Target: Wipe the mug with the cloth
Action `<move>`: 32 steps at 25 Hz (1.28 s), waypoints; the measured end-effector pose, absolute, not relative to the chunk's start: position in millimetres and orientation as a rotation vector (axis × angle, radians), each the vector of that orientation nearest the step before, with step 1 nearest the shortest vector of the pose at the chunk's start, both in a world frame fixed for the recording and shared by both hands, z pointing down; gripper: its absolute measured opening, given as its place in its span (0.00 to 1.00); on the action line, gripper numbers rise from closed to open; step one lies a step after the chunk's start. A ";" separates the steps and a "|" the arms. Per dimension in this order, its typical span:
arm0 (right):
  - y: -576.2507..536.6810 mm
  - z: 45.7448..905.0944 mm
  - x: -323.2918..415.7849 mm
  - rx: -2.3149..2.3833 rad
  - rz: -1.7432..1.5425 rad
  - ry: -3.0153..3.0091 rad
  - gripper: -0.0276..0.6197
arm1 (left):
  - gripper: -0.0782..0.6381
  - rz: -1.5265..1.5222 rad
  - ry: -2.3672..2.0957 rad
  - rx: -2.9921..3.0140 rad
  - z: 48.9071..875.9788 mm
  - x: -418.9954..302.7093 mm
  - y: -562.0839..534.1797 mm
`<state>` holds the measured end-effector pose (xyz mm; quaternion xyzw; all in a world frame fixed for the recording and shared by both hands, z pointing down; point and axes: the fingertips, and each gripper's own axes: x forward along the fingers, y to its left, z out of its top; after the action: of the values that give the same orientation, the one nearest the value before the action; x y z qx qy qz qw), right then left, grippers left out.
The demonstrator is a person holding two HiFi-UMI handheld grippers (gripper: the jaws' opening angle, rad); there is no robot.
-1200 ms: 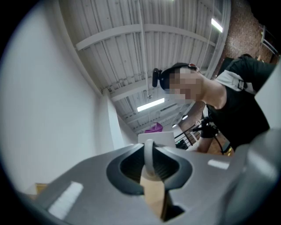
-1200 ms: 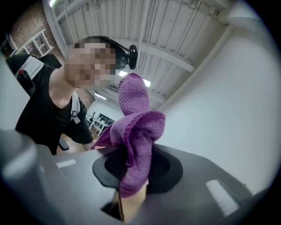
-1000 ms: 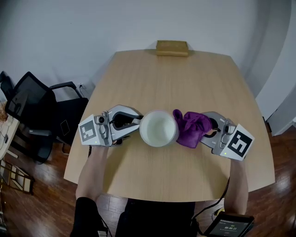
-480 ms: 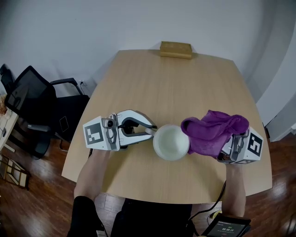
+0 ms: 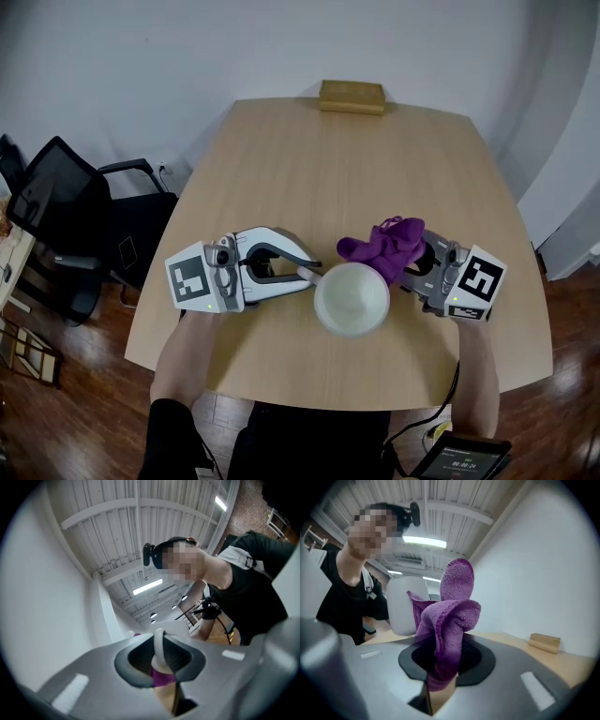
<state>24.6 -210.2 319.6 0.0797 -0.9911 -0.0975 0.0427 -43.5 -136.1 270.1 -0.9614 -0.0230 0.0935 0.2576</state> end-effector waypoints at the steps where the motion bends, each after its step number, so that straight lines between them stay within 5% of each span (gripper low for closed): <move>1: -213.8 323.9 24.9 0.274 -0.299 -3.007 0.16 | 0.21 0.251 -0.062 -2.607 271.0 -42.5 -135.9; 8: -199.5 238.9 67.1 0.172 0.022 -3.512 0.16 | 0.21 0.126 -0.006 -2.552 279.3 -33.6 -140.0; 14: -192.9 255.0 43.2 -0.109 0.400 -3.484 0.16 | 0.21 0.002 0.087 -2.445 283.3 -25.2 -144.0; 22: -204.5 332.5 2.7 0.166 0.345 -3.109 0.16 | 0.17 0.036 0.243 -2.356 267.7 -25.8 -147.2; 27: -223.4 296.2 35.7 0.318 0.462 -3.270 0.16 | 0.17 -0.011 0.537 -2.174 251.6 -33.7 -168.9; 32: -209.6 246.2 65.6 -0.160 0.927 -3.610 0.16 | 0.17 -0.140 0.730 -1.900 245.5 -33.4 -176.1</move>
<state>65.6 -209.6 246.2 -0.0411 -0.9261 0.2378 -0.2900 -33.4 -176.1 245.5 -0.7936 0.3050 -0.0584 0.5232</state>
